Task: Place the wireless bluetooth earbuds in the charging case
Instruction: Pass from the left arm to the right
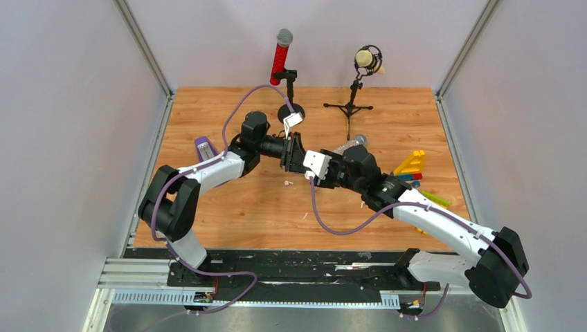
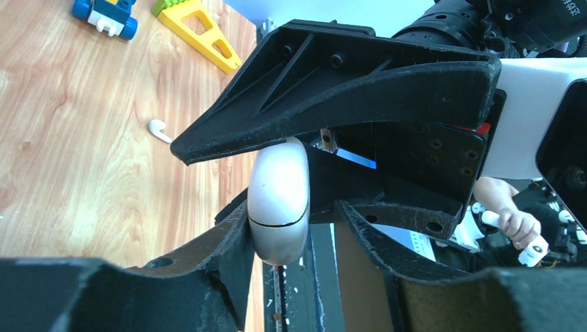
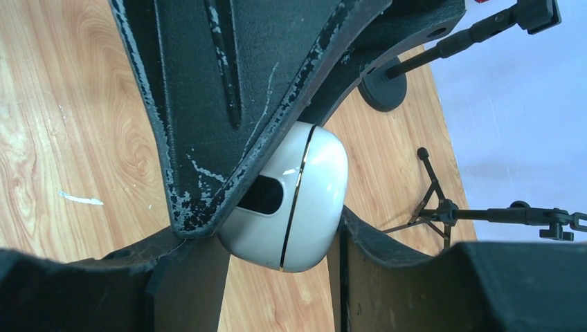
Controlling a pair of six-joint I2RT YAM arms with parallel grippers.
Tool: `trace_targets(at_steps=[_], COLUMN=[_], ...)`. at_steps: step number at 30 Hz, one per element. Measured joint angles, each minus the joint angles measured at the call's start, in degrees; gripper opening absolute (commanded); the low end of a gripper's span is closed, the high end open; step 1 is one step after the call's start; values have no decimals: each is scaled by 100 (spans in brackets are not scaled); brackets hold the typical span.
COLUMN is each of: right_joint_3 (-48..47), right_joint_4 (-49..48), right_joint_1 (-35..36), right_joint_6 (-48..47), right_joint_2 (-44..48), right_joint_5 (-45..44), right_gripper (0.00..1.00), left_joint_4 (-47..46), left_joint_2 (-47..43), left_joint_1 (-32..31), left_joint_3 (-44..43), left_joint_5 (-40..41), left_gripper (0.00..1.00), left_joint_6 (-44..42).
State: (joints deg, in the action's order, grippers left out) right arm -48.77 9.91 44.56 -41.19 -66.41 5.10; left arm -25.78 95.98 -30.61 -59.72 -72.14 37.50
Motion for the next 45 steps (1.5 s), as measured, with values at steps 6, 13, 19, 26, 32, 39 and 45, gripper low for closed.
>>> trace_targets(at_steps=[6, 13, 19, 26, 32, 39, 45], right_joint_3=[9, 9, -42, -354, -868, -929, -1073], right_joint_4=[-44, -39, 249, 1259, 1635, 1908, 2041], right_joint_1=[-9, -9, -39, -824, -1456, -1473, -1764], right_joint_6=[-2, 11, 111, 197, 514, 811, 1036], right_joint_2=[61, 85, 103, 835, 1204, 732, -42], right_joint_5=[120, 216, 468, 1725, 2758, 3748, 4433], right_gripper=[27, 46, 97, 100, 100, 97, 87], left_joint_4=[-55, -114, 138, 3604, 6701, 7748, 7976], left_joint_2=[0, 2, 2, 15, 138, 219, 219], left_joint_1=[31, 31, 11, 24, 37, -7, -92], left_joint_3=[0, 0, -7, -1130, -2334, -2168, -2186], left_joint_5=[13, -7, -111, -105, 192, 761, 1128], left_gripper=[33, 13, 6, 5, 5, 5, 6], left_joint_6=[125, 212, -52, -3069, -6279, -7316, -7582])
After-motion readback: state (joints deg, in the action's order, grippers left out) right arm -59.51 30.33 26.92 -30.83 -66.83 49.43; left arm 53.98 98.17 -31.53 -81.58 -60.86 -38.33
